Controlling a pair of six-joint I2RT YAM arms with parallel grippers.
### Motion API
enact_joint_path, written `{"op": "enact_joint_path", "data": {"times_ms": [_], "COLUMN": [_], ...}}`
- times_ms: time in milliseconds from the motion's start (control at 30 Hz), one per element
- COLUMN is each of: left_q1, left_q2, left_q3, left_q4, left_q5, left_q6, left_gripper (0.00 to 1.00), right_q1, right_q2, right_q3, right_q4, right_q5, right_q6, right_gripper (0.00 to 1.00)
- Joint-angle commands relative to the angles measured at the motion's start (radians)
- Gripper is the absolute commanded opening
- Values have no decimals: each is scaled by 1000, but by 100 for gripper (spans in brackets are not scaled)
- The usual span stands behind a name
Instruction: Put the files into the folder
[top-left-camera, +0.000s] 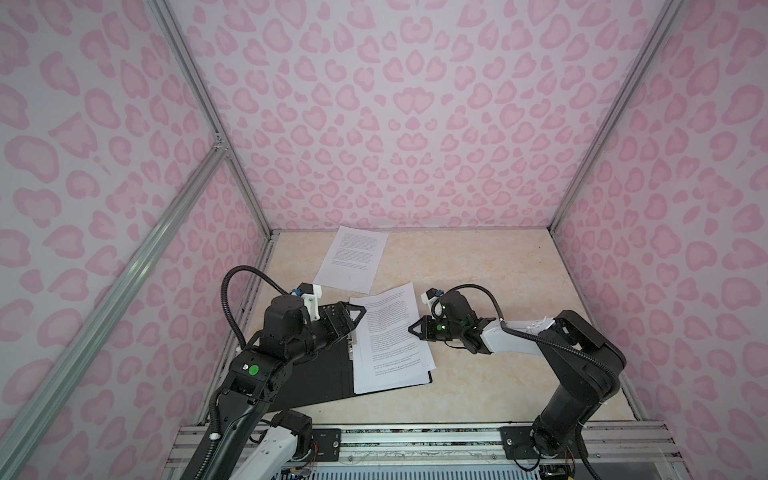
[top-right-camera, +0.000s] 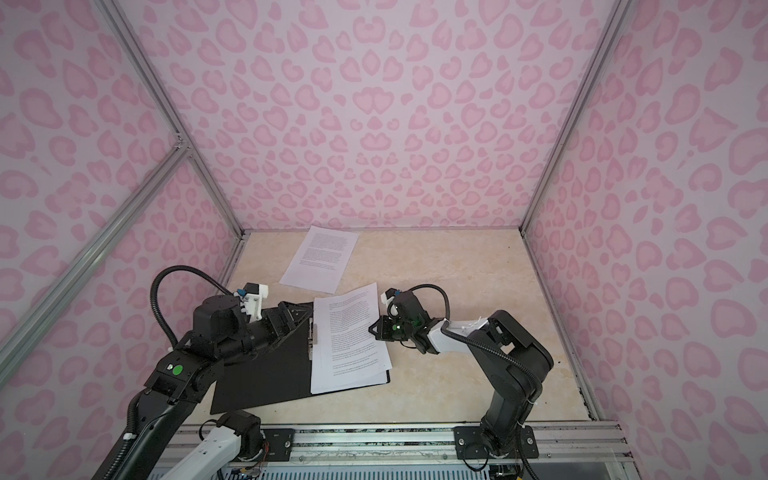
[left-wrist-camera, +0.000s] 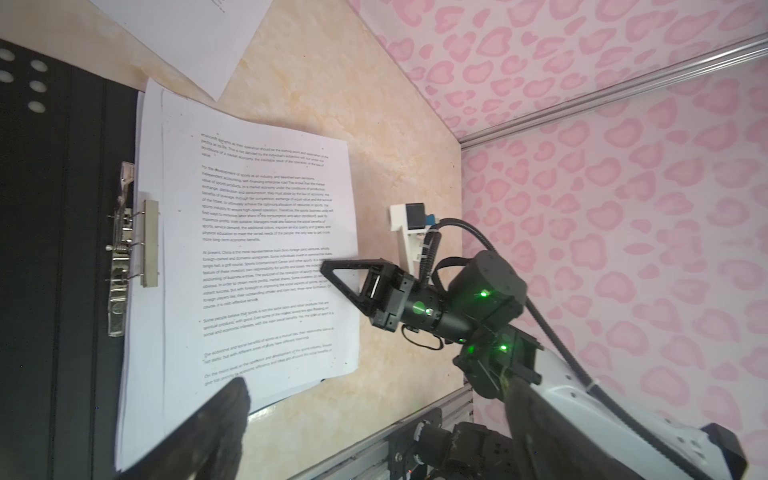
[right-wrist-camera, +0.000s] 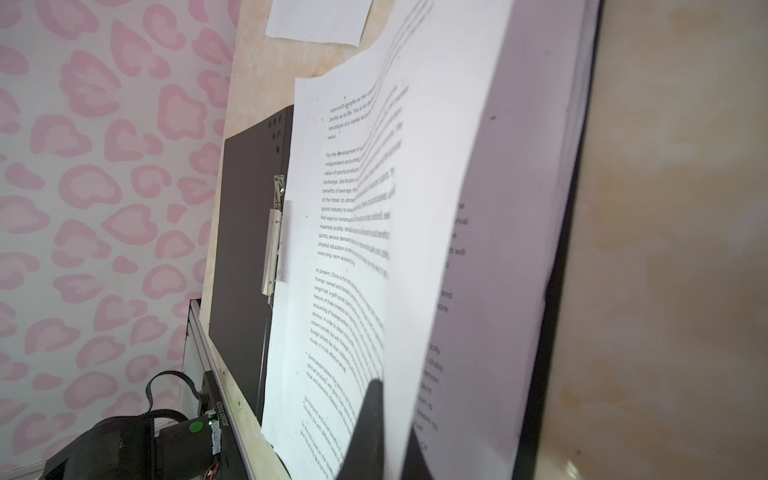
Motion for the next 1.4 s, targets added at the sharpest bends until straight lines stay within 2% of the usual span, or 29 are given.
{"op": "enact_joint_path", "data": {"times_ms": [0, 233, 633, 1367], "left_q1": [-21, -54, -63, -63], "left_q2": [2, 20, 4, 8], "left_q3": [56, 80, 100, 116], "left_q4": [-86, -125, -134, -98], "left_q5": [-96, -120, -105, -105], "left_q6": [-91, -103, -93, -71], "left_gripper": [97, 97, 97, 97], "right_q1": [11, 42, 69, 73], "right_q2": [13, 56, 47, 39], "right_q3": [10, 16, 47, 8], "right_q4": [5, 54, 4, 24], "right_q5": [29, 60, 100, 85], "right_q6": [-9, 33, 60, 71], "right_gripper": [0, 0, 0, 0]}}
